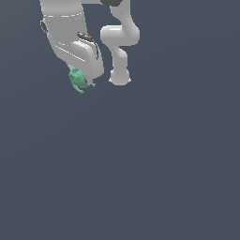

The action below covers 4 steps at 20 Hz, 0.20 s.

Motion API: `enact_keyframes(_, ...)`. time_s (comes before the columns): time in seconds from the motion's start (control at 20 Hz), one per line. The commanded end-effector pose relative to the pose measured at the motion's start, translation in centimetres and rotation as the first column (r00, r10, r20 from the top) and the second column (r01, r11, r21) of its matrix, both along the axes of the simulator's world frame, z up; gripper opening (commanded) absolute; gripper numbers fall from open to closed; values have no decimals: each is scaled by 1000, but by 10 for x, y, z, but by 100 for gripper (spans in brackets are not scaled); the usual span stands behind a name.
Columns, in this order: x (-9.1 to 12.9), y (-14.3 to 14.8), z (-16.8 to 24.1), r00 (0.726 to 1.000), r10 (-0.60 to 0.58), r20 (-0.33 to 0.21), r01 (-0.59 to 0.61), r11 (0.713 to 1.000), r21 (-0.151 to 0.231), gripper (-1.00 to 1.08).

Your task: Pick up the object and move it to a goal position.

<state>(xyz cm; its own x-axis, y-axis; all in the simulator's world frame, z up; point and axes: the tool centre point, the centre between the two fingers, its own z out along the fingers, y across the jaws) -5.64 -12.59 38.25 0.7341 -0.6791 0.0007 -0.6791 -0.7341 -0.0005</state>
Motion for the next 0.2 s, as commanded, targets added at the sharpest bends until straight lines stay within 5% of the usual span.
enact_keyframes(0.0,0,0,1,1000,1,-1,-1,1000,0,-100)
enact_keyframes(0.15,1,1,-1,1000,1,-1,-1,1000,0,-100)
